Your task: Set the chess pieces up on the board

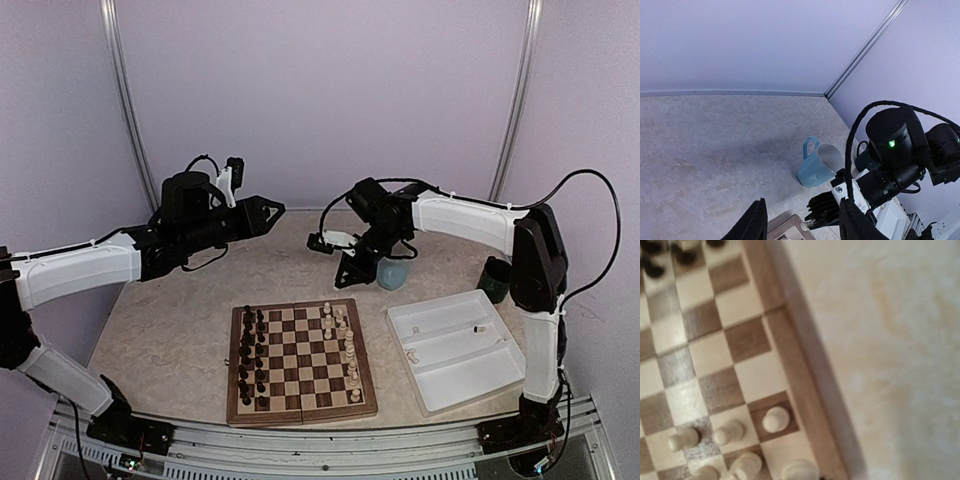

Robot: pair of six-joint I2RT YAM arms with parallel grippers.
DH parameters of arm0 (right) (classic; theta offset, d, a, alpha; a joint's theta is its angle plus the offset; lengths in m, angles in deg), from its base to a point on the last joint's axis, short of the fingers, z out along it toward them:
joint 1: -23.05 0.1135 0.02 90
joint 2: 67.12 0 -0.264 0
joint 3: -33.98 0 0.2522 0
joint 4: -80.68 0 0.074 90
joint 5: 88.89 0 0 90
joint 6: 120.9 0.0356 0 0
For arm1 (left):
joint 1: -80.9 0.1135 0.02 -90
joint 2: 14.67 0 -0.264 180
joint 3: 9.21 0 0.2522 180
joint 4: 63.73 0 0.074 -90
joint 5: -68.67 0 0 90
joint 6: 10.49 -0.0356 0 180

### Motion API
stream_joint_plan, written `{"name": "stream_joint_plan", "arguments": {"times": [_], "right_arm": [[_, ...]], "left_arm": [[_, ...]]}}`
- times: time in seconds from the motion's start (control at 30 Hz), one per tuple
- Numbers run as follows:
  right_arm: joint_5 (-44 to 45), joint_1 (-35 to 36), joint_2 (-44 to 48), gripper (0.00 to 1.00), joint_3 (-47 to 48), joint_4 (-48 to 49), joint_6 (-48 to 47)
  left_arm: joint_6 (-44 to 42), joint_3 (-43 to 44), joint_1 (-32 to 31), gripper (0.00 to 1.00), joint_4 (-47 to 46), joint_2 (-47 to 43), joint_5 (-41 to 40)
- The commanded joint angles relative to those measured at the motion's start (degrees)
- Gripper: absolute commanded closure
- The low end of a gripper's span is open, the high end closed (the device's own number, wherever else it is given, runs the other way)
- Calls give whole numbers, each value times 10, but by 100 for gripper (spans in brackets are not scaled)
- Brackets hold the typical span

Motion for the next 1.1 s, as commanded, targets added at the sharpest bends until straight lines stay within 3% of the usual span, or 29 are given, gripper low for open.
{"name": "stream_joint_plan", "arguments": {"times": [0.0, 0.37, 1.07], "right_arm": [[56, 24, -26, 96, 24, -46, -36], [69, 42, -79, 94, 62, -97, -35], [82, 53, -107, 87, 75, -108, -36]], "left_arm": [[-17, -8, 4, 50, 19, -24, -18], [-18, -12, 7, 50, 18, -22, -11], [-18, -16, 8, 50, 16, -10, -2]]}}
